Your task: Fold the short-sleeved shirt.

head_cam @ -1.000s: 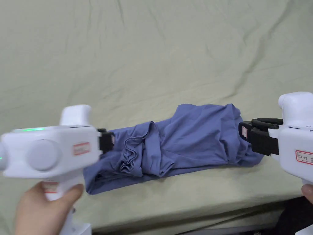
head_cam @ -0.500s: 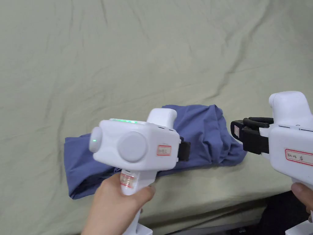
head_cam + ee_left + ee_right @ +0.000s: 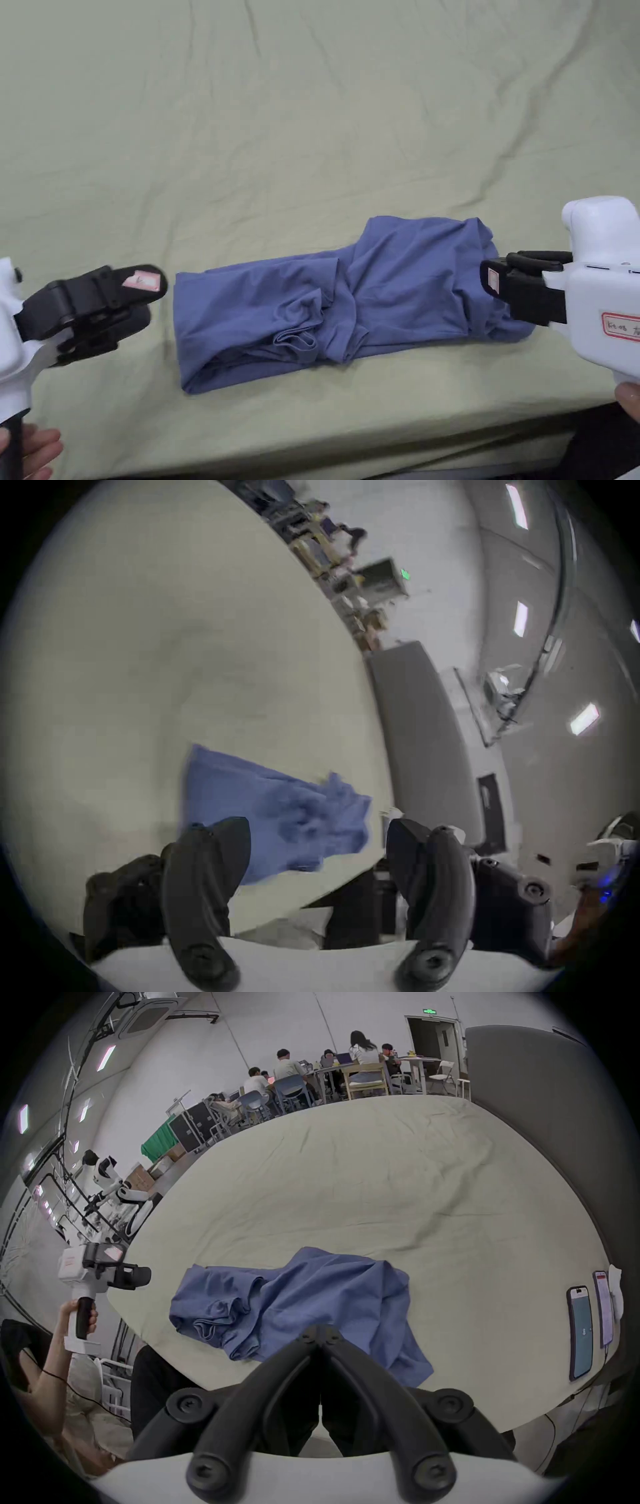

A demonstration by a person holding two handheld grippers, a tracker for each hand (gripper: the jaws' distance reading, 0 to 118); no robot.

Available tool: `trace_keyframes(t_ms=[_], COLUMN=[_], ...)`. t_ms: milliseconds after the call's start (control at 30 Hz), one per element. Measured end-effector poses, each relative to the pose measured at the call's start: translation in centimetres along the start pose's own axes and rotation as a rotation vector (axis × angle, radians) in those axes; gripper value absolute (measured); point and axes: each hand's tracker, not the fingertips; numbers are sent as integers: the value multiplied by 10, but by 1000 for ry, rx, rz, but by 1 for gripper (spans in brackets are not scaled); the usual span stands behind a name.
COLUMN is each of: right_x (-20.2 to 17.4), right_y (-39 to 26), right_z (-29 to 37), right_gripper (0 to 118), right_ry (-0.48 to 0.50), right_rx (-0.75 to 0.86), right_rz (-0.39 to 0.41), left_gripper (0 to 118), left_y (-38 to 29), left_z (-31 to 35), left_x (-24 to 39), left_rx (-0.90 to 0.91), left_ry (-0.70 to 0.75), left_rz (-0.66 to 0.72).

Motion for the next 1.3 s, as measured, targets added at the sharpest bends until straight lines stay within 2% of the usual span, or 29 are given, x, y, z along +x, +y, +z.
trace_keyframes(t_ms=[67, 167, 233, 300, 333, 367, 400, 433, 500, 567, 700, 833, 867, 900, 1000, 1133, 1233, 1300], right_x=[-3, -10, -14, -17, -18, -19, -20, -20, -18, -17, -16, -10, -9, -7, -1, 10, 20, 28], right_y=[0, 1, 3, 5, 6, 8, 9, 10, 10, 12, 14, 13, 12, 11, 9, 6, 3, 0], right_z=[-6, -13, -15, -15, -14, -14, -14, -14, -13, -14, -12, -11, -10, -10, -8, -4, 2, 6], right_gripper=[2, 2, 2, 2, 2, 2, 2, 2, 2, 2, 2, 2, 2, 2, 2, 2, 2, 2], right_ry=[4, 17, 25, 35, 36, 31, 23, 16, 12, 18, 29, 44, 46, 48, 55, 64, 65, 56], right_rx=[-13, -31, -35, -35, -35, -36, -35, -36, -34, -32, -23, -11, -9, -6, 4, 14, 23, 32], right_rz=[8, 13, 16, 17, 18, 23, 29, 35, 43, 45, 42, 39, 35, 31, 10, -9, -23, -38], left_gripper=[89, 89, 89, 91, 88, 57, 9, 9, 9, 9, 9, 9, 9, 9, 9, 9, 9, 9], left_y=[-5, -23, -29, -30, -29, -28, -27, -30, -25, -22, 2, 20, 23, 25, 19, -8, -31, -51], left_z=[-11, -60, -98, -116, -115, -112, -111, -108, -95, -77, -26, 16, 22, 24, 11, -51, -117, -161], left_x=[-27, -45, -44, -40, -39, -29, -28, -27, -23, -17, -26, 0, 6, 13, 58, 122, 157, 170], left_rx=[-24, -116, -194, -122, -99, -91, -97, -63, -115, -93, -21, 55, 59, 79, 88, 14, -114, -223], left_ry=[27, -8, -75, -148, -172, -226, -193, -153, -95, -25, 36, 343, 379, 447, 623, 572, 515, 459], left_rz=[28, 104, 84, 86, 109, 121, 129, 145, 59, 30, 36, -90, -29, -47, -185, -313, -459, -488])
